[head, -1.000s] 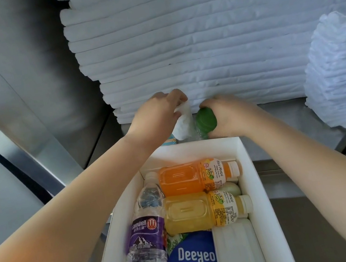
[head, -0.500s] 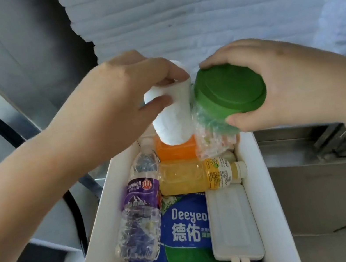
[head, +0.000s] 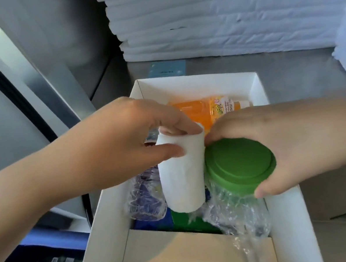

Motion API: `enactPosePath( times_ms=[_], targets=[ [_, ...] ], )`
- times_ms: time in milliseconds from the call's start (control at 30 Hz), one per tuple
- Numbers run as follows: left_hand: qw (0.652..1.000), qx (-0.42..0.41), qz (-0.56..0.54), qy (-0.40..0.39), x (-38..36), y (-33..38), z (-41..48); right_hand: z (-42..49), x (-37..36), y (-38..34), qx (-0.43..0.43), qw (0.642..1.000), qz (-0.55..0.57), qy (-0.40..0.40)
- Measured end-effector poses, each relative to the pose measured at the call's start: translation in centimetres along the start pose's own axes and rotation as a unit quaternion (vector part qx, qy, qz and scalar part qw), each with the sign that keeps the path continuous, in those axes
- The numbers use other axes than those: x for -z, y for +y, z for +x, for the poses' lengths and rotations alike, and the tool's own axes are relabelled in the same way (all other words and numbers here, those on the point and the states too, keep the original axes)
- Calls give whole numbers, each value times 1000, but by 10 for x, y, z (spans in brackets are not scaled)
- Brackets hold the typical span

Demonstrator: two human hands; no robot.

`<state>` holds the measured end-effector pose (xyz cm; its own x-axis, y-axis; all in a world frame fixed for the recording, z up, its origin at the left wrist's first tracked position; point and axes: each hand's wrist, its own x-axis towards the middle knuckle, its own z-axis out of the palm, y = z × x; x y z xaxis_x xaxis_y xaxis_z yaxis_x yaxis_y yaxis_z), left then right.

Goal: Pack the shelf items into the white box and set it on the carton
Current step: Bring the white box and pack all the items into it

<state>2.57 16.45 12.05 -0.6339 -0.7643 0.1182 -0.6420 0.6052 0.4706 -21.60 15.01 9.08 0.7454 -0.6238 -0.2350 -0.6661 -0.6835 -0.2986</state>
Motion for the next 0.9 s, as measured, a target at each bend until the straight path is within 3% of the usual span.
enactPosePath(
  times_ms=[233, 467, 700, 900],
  targets=[
    [988, 56, -61, -128, -19, -16, 5, -6, -7, -13, 4, 998, -27, -56],
    [972, 84, -81, -202, -41, -26, 12, -1, -21, -13, -3, 996, -62, -63],
    [978, 70, 9, -198, -53, -36, 15, -1, -23, -12, -7, 996, -59, -61],
    [984, -18, 103, -147, -59, -36, 8, -3, -24, -7, -7, 997, -62, -55]
  ],
)
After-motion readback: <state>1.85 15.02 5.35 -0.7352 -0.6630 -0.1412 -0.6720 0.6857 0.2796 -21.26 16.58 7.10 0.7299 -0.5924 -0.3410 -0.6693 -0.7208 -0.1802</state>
